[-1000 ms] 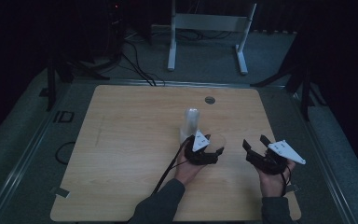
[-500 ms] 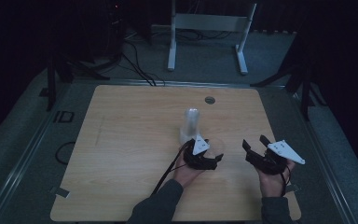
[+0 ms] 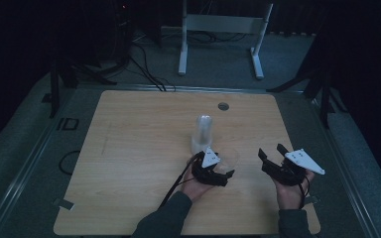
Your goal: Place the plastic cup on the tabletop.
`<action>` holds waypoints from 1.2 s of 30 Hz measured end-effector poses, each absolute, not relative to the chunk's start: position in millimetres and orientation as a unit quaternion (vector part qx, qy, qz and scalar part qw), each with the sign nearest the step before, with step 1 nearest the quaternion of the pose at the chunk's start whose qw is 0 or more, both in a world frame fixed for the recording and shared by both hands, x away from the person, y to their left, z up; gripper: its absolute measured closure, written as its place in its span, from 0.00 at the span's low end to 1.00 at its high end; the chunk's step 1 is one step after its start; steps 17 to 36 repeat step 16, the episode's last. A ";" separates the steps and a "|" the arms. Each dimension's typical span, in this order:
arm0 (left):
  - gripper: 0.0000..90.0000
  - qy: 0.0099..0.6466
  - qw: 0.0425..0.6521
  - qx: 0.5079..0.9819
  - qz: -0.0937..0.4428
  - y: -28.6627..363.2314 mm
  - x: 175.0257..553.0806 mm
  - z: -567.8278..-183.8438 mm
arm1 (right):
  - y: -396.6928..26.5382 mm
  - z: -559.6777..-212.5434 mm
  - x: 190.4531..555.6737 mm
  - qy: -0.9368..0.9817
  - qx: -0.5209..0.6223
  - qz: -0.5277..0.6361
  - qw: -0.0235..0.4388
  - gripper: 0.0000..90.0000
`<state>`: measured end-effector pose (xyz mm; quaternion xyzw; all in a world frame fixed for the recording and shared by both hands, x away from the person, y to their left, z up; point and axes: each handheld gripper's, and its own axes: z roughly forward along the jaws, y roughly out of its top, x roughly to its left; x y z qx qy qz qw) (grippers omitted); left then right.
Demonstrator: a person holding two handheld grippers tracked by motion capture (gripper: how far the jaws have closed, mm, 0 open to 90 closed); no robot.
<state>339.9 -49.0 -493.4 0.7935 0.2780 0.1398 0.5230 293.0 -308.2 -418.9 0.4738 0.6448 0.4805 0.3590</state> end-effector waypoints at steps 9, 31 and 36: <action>0.16 0.283 0.528 0.790 0.134 -35.6 334.3 -495.9 | -308.7 -419.1 293.1 0.644 0.475 0.480 0.358 0.31; 0.16 0.279 0.526 0.793 0.126 -32.7 331.2 -496.8 | -309.8 -418.6 293.1 0.643 0.476 0.480 0.359 0.31; 0.16 0.279 0.526 0.793 0.126 -32.7 331.2 -496.8 | -309.8 -418.6 293.1 0.643 0.476 0.480 0.359 0.31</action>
